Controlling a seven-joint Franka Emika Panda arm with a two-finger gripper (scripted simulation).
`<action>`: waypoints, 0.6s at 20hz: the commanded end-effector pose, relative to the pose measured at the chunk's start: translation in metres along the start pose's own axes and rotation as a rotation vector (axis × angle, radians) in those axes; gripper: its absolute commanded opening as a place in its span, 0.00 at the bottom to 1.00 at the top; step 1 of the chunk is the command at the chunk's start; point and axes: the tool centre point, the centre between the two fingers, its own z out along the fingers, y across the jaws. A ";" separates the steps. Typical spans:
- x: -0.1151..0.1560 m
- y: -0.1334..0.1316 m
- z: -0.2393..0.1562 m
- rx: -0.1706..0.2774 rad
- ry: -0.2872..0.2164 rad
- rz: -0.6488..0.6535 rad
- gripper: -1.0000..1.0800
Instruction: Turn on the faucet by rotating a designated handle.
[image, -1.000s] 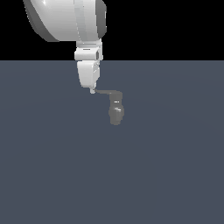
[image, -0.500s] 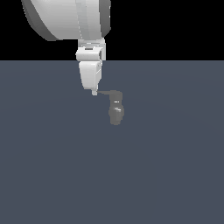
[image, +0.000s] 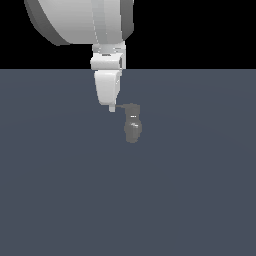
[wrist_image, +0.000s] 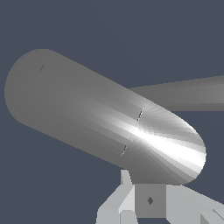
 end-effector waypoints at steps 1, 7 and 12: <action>0.010 0.008 0.001 -0.005 0.002 0.010 0.00; 0.028 0.010 0.000 -0.002 0.000 0.003 0.00; 0.061 0.017 0.001 -0.004 0.001 0.006 0.00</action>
